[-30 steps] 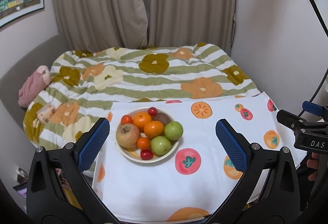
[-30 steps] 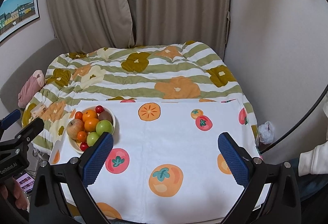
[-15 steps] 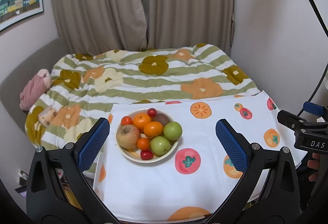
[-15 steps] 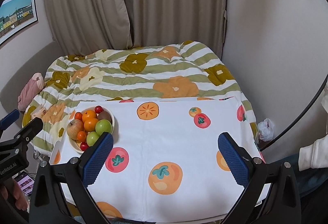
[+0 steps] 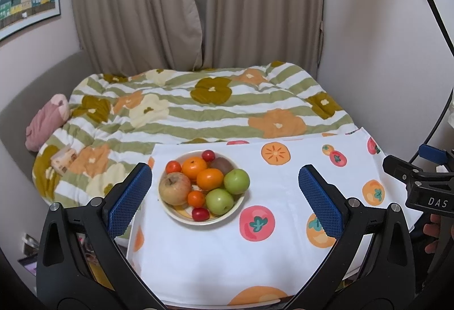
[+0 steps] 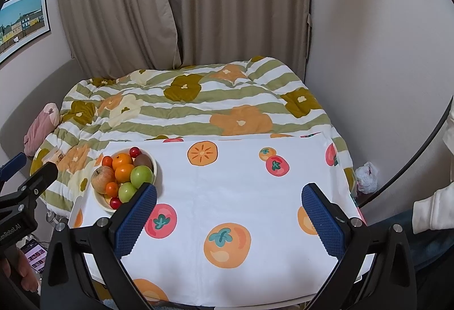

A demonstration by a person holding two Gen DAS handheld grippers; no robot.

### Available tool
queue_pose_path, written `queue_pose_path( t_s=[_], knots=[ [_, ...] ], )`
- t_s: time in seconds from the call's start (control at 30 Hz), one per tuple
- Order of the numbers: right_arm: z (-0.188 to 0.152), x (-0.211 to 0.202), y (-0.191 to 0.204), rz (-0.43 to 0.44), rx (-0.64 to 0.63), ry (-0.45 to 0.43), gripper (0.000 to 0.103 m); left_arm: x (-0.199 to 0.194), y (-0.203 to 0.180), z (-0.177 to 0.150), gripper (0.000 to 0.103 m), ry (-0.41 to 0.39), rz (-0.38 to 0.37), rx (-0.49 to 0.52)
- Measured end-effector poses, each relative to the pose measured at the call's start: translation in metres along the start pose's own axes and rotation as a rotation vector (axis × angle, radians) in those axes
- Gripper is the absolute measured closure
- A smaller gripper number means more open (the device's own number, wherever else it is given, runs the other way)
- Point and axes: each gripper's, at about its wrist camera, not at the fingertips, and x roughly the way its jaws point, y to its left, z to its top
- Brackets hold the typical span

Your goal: Organize fruits

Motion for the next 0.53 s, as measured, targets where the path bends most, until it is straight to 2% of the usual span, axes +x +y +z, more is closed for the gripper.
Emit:
queue_pose_path(
  t_s=[0.53],
  knots=[
    [-0.0009,-0.0002,0.0001,0.000,0.002,-0.001,0.001,-0.0010,0.0039,-0.0018,0.000,-0.010,0.010,-0.006]
  ],
)
